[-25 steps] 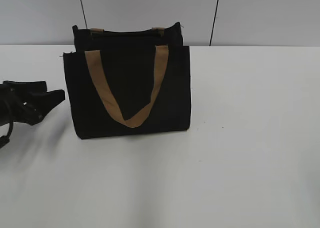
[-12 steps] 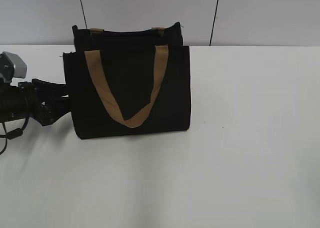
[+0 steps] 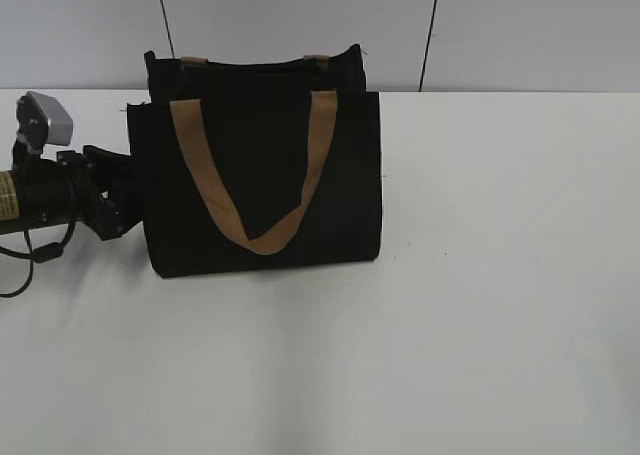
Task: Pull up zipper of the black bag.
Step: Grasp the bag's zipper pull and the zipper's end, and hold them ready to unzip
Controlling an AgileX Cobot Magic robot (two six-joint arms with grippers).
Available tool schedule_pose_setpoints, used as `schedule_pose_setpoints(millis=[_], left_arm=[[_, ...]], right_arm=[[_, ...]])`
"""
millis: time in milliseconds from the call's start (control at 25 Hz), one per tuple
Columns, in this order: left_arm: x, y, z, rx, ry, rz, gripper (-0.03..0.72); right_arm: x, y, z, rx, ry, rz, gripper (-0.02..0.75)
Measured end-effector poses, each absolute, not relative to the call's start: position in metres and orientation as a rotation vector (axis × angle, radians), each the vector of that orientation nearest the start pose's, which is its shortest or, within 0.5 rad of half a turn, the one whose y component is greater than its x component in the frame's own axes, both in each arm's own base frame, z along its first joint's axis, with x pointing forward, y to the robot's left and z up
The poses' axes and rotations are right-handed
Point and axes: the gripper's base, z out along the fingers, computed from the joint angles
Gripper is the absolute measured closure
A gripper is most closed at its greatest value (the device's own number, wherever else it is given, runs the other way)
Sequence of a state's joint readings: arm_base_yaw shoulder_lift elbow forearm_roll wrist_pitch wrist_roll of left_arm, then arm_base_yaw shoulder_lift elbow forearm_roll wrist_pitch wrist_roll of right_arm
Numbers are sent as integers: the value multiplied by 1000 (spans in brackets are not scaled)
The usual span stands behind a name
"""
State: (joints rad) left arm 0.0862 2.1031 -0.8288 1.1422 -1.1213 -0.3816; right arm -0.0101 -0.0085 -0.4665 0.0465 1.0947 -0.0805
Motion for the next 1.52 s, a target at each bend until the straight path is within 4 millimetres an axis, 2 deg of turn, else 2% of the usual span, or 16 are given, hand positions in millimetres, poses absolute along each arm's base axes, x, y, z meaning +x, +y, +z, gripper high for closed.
schedule_pose_setpoints(millis=[160, 280, 600, 680, 720, 1000, 1520], left_arm=[[349, -55, 96, 833, 1685, -671, 182], [353, -60, 95, 826, 1682, -667, 235], [358, -64, 96, 840, 1689, -645, 541], [358, -64, 95, 842, 1703, -636, 640], [358, -64, 95, 840, 1709, -631, 659], [359, -63, 101, 837, 1712, -609, 661], [357, -46, 169, 770, 1719, -536, 662]], right_arm=[[-4, 4, 265, -76, 2101, 2, 381], [-4, 4, 265, -76, 2101, 2, 381], [-4, 4, 265, -76, 2101, 2, 381], [-4, 4, 265, -76, 2101, 2, 381], [-4, 4, 265, -76, 2101, 2, 381], [-4, 4, 265, -76, 2101, 2, 381], [-4, 4, 265, -76, 2101, 3, 381]])
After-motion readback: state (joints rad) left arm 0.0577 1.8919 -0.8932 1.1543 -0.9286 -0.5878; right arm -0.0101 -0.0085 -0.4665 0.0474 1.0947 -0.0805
